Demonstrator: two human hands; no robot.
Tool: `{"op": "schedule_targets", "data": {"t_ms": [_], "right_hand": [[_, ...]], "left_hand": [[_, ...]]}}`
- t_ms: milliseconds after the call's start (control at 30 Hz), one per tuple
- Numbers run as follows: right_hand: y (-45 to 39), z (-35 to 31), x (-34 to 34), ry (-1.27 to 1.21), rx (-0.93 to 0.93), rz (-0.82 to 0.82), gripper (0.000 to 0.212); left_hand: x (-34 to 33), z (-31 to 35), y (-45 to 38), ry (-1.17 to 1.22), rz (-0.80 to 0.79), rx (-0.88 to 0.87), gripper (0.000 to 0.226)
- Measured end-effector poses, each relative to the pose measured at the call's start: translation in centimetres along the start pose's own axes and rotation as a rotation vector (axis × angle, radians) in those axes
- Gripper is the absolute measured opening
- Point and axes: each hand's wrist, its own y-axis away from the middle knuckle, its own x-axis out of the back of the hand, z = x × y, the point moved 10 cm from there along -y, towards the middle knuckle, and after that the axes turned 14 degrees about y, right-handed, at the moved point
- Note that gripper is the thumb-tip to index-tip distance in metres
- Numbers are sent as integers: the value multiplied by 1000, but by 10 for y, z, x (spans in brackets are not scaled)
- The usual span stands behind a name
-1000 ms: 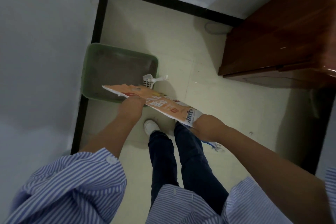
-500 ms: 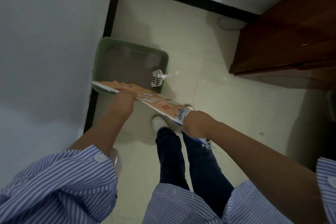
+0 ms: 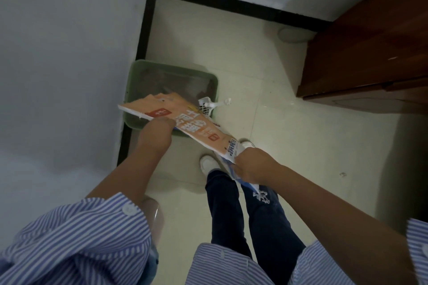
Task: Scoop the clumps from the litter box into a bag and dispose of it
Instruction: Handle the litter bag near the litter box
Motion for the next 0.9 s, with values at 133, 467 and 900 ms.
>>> {"op": "schedule_targets", "data": {"t_ms": [133,467,900], "right_hand": [[10,11,-12,-15,-23,-44,35],[37,45,-38,-1,-95,-57,38],[38,33,-60,24,-62,-86,36]], "left_hand": [[-12,17,1,42,0,-21,37],[-72,42,2,176,-75,-104,37],[-82,33,26,85,-59,-95,35]]}}
